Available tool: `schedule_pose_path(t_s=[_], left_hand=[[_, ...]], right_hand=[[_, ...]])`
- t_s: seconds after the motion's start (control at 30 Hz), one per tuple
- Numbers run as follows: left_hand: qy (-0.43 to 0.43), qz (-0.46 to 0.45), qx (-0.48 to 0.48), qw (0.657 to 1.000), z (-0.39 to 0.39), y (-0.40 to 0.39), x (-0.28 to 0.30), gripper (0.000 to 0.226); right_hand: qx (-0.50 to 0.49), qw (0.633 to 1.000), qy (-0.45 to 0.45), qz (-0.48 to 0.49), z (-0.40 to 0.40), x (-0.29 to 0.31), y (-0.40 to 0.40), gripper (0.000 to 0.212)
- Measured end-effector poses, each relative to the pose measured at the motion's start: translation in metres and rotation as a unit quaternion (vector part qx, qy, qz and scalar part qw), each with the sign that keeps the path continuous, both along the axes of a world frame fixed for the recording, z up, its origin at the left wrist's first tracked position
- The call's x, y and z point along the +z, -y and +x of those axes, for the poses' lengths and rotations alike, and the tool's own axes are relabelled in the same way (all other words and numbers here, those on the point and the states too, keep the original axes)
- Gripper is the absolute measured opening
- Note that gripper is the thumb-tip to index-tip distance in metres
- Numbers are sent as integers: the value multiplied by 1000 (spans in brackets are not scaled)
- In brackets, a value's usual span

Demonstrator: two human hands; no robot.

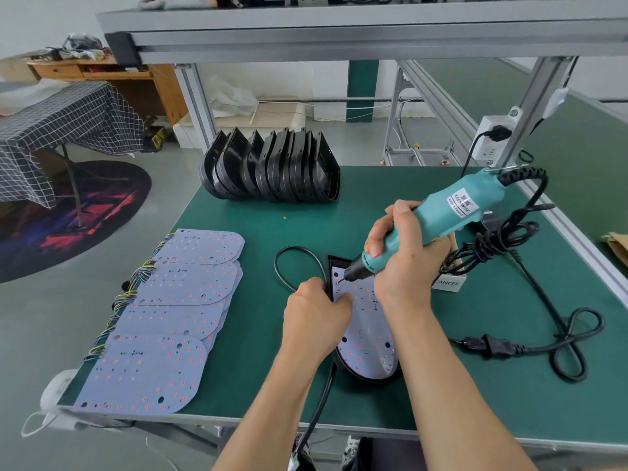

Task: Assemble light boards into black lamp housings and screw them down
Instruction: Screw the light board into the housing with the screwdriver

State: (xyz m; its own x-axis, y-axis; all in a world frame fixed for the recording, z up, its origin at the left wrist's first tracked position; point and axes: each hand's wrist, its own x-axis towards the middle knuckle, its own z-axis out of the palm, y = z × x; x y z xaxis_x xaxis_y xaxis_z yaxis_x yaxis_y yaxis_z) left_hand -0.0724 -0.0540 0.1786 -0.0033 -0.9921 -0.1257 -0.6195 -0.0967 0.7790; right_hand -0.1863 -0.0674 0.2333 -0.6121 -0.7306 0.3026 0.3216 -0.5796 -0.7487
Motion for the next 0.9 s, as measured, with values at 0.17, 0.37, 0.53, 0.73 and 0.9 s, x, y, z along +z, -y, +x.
schedule_pose_path(t_s=[0.17, 0.37, 0.53, 0.73, 0.9], left_hand=[[6, -6, 2, 1000, 0, 0, -1, 35], [3, -9, 6, 1000, 0, 0, -3, 35], [0, -11, 8, 1000, -1, 0, -2, 34], [-1, -15, 12, 1000, 0, -1, -4, 36], [-1, -11, 13, 1000, -1, 0, -4, 35]], right_hand=[[7, 1000, -3, 8, 2, 2, 2, 19], [17, 1000, -13, 14, 3, 2, 3, 20], [31, 999, -36, 7, 6, 2, 4, 22], [31, 999, -38, 7, 6, 1, 4, 22], [33, 998, -44, 11, 7, 1, 3, 25]])
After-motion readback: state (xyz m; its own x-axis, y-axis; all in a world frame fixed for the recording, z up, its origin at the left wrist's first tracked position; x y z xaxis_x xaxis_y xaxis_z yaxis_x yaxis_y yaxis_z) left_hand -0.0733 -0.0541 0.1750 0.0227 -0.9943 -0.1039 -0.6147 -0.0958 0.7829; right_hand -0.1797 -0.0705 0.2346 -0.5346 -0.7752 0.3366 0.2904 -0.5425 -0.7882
